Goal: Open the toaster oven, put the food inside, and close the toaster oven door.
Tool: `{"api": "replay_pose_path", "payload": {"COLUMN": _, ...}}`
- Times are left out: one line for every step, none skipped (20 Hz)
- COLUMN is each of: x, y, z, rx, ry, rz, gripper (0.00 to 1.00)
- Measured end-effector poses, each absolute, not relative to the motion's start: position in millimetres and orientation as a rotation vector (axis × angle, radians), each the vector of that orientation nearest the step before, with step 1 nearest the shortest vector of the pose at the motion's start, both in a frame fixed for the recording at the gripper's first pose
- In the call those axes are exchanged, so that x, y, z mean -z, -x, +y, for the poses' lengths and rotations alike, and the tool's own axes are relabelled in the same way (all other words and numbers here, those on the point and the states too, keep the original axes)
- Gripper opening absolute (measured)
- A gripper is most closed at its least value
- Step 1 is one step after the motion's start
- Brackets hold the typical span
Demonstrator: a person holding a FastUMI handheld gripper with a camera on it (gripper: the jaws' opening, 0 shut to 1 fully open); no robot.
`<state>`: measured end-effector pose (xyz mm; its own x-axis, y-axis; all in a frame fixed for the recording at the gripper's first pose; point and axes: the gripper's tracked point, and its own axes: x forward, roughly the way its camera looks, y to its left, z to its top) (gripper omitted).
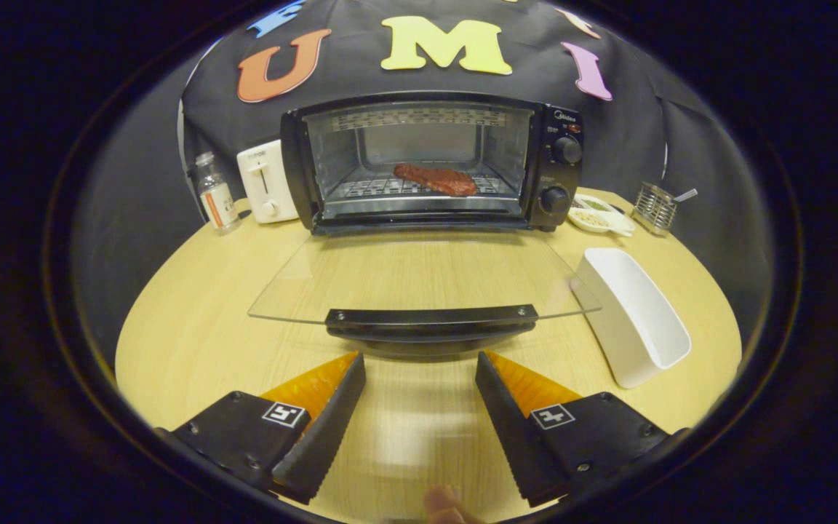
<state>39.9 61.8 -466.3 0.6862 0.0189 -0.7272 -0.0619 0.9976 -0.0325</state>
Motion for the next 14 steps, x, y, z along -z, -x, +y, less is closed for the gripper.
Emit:
{"api": "replay_pose_path", "payload": {"x": 469.2, "y": -39.7, "z": 63.3, "rx": -0.049, "ry": 0.059, "rz": 0.825, "gripper": 0.97}}
{"api": "replay_pose_path", "payload": {"x": 467.7, "y": -42.1, "z": 62.6, "rx": -0.040, "ry": 0.062, "rz": 0.818, "gripper": 0.97}}
{"api": "replay_pose_path", "payload": {"x": 468.8, "y": -42.2, "z": 62.3, "rx": -0.038, "ry": 0.062, "rz": 0.824, "gripper": 0.98}}
{"api": "replay_pose_path", "payload": {"x": 466.9, "y": -46.0, "z": 63.6, "rx": -0.039, "ry": 0.060, "rz": 0.816, "gripper": 0.97}}
{"api": "replay_pose_path", "payload": {"x": 466.7, "y": -45.4, "z": 63.9, "rx": -0.043, "ry": 0.059, "rz": 0.810, "gripper": 0.97}}
{"api": "replay_pose_path", "payload": {"x": 466.6, "y": -46.6, "z": 64.2, "rx": -0.050, "ry": 0.054, "rz": 0.813, "gripper": 0.97}}
{"api": "replay_pose_path", "payload": {"x": 467.3, "y": -46.0, "z": 64.6, "rx": -0.050, "ry": 0.045, "rz": 0.817, "gripper": 0.98}}
{"api": "replay_pose_path", "payload": {"x": 465.4, "y": -48.2, "z": 64.6, "rx": -0.047, "ry": 0.036, "rz": 0.812, "gripper": 0.98}}
{"api": "replay_pose_path", "payload": {"x": 467.7, "y": -50.5, "z": 67.0, "rx": -0.047, "ry": 0.037, "rz": 0.803, "gripper": 0.98}}
{"api": "replay_pose_path", "payload": {"x": 465.9, "y": -53.4, "z": 66.6, "rx": -0.050, "ry": 0.044, "rz": 0.792, "gripper": 0.97}}
{"api": "replay_pose_path", "payload": {"x": 463.4, "y": -54.5, "z": 66.8, "rx": -0.053, "ry": 0.044, "rz": 0.779, "gripper": 0.97}}
{"api": "replay_pose_path", "payload": {"x": 459.9, "y": -57.1, "z": 65.9, "rx": -0.050, "ry": 0.042, "rz": 0.764, "gripper": 0.97}}
{"api": "replay_pose_path", "payload": {"x": 456.7, "y": -58.6, "z": 63.7, "rx": -0.046, "ry": 0.043, "rz": 0.749, "gripper": 0.97}}
{"api": "replay_pose_path", "payload": {"x": 453.5, "y": -61.5, "z": 63.4, "rx": -0.043, "ry": 0.045, "rz": 0.738, "gripper": 0.97}}
